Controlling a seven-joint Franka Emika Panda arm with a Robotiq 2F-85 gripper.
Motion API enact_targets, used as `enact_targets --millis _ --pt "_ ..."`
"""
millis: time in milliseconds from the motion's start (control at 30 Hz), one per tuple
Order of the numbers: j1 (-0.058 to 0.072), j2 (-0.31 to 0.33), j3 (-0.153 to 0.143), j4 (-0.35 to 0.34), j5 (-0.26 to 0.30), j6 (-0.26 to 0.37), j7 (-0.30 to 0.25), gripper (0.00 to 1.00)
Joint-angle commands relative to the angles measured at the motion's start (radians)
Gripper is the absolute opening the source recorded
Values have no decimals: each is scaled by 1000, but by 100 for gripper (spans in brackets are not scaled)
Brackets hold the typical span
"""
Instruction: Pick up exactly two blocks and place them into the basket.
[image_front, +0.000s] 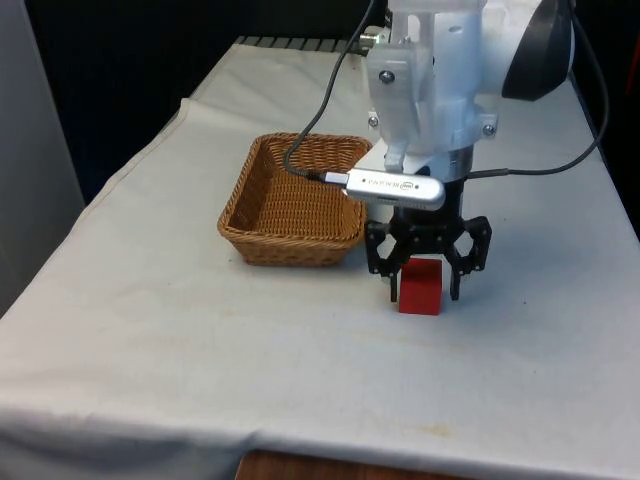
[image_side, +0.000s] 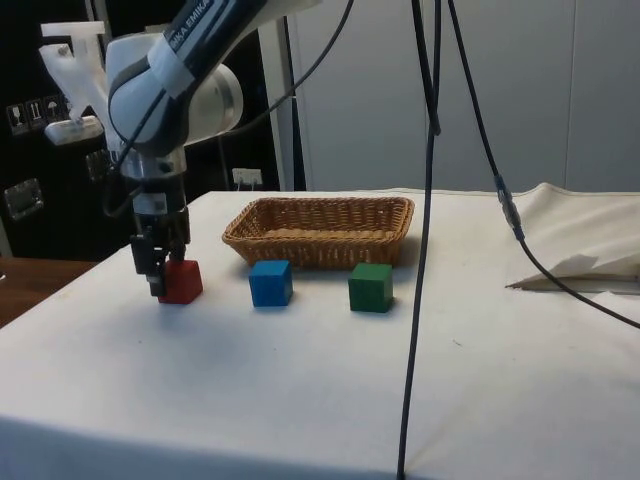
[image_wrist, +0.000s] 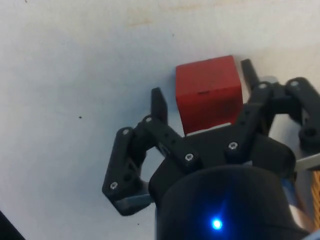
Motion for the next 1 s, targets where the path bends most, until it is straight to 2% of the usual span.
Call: enact_targets --millis 0,33,133,167,400,600,633,700,900,933,967 --pt "0 0 0 -2 0 0 0 34" --pt "1 -7 0 -11 0 4 -4 34" --pt "1 -7 0 -12 0 5 -5 3" --pt "1 -8 0 -13 0 5 -5 0" --pt "1 -8 0 -14 0 5 -6 0" --pt "6 -55 -11 -32 -8 -26 -5 0" --pt "2 -40 -7 -19 -4 -25 -5 0" --pt "8 -71 -14 -42 -10 -33 -6 0" --pt "10 -136 -21 -90 -18 -53 -11 0" --pt "6 -120 -15 -78 -11 -46 -11 0" --pt "11 -146 -23 -99 -19 -56 -13 0"
